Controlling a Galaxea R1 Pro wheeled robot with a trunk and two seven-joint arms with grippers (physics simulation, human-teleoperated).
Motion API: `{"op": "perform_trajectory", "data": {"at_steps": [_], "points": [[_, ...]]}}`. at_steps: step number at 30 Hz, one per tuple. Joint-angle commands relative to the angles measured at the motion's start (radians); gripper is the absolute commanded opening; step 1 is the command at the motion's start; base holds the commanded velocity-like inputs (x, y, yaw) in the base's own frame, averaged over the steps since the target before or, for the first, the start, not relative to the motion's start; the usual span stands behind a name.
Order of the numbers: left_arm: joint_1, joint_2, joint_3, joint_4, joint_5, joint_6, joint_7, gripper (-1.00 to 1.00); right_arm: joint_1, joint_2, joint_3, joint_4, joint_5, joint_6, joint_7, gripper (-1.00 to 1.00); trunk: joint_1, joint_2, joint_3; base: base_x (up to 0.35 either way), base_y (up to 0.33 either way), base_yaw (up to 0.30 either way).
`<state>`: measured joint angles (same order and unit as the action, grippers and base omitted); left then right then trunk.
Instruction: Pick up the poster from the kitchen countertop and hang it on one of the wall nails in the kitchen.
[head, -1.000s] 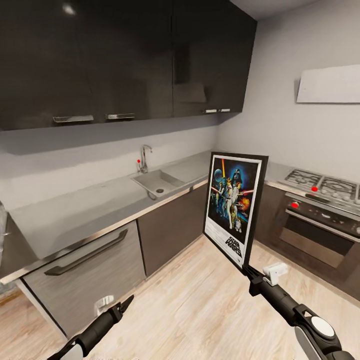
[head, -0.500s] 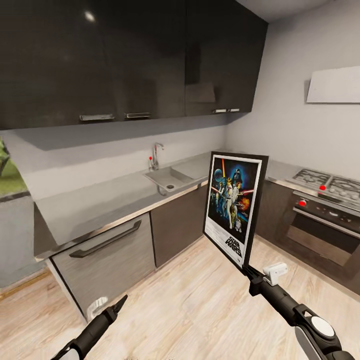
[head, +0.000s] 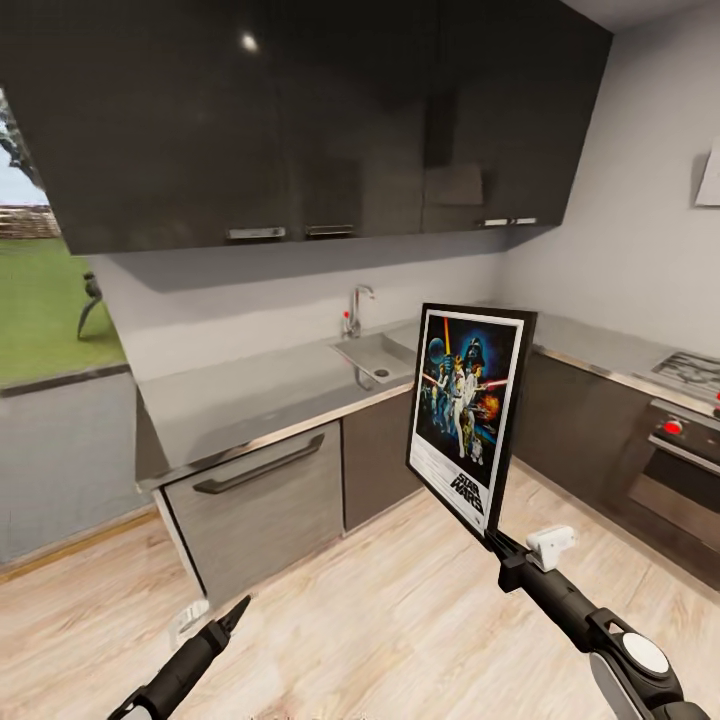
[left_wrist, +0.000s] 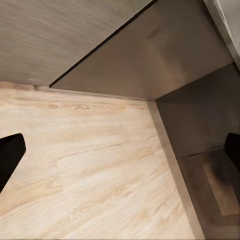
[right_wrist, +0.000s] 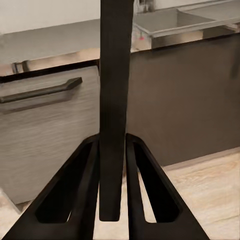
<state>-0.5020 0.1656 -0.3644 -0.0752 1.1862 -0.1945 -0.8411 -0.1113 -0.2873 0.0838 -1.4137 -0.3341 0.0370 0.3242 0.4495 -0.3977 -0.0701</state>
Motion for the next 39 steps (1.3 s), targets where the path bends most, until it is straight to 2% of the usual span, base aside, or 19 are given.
{"op": "perform_trajectory", "data": {"at_steps": [1, 17, 25, 39], "points": [[-0.001, 0.0, -0.008, 0.001, 0.006, -0.006, -0.001, 1.0, -0.001, -0.001, 0.001, -0.001, -0.013, 0.004, 0.004, -1.0, 0.001, -0.002, -0.002, -0.094, 0.08, 0.29], [-0.001, -0.001, -0.008, 0.002, 0.006, -0.006, -0.003, 1.0, -0.001, -0.001, 0.001, -0.001, -0.012, 0.004, 0.004, -1.0, 0.001, -0.002, -0.002, -0.243, 0.172, 0.217], [-0.001, -0.001, -0.008, 0.003, 0.006, -0.006, -0.002, 1.0, -0.001, -0.001, 0.003, -0.001, -0.012, 0.004, 0.004, -1.0, 0.001, -0.002, -0.002, -0.158, 0.063, 0.269], [-0.001, 0.0, -0.008, 0.003, 0.007, -0.006, -0.003, 1.0, -0.001, 0.0, 0.006, 0.001, -0.011, 0.004, 0.004, -1.0, 0.001, -0.002, -0.002, -0.298, 0.11, 0.28]]}}
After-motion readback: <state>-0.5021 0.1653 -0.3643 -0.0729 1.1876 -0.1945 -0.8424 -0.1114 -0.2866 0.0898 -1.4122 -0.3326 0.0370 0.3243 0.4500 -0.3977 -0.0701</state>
